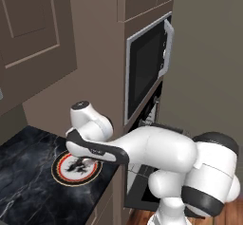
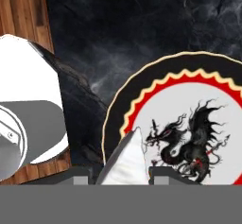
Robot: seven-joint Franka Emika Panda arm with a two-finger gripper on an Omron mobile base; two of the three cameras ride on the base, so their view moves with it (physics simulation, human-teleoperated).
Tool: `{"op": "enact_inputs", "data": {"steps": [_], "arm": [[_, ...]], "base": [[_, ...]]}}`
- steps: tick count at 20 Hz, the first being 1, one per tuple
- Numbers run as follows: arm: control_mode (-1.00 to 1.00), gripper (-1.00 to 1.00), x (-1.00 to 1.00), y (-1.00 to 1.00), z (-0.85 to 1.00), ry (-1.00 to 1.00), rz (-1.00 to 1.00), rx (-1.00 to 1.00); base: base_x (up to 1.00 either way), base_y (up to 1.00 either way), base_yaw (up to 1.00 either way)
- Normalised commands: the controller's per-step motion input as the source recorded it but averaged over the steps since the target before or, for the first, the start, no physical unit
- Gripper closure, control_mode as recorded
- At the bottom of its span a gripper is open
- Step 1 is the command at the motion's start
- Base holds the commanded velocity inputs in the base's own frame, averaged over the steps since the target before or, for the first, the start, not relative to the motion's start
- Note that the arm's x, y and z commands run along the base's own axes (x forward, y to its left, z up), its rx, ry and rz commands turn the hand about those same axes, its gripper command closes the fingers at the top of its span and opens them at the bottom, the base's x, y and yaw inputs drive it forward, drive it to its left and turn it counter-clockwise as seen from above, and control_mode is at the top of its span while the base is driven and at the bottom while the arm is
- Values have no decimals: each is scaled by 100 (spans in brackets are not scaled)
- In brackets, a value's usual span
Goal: Take the baked cake out of the oven and place it on the plate for cooling. Then close the oven door.
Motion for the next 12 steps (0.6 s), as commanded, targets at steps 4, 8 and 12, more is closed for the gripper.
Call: {"op": "enact_inputs", "data": {"steps": [4,8,12], "arm": [[-100,100,32,9,-38,4,0,0],[-100,100,31,12,-36,4,0,0],[-100,100,21,16,-32,4,0,0]], "base": [[0,0,0],[0,0,0],[0,0,0]]}}
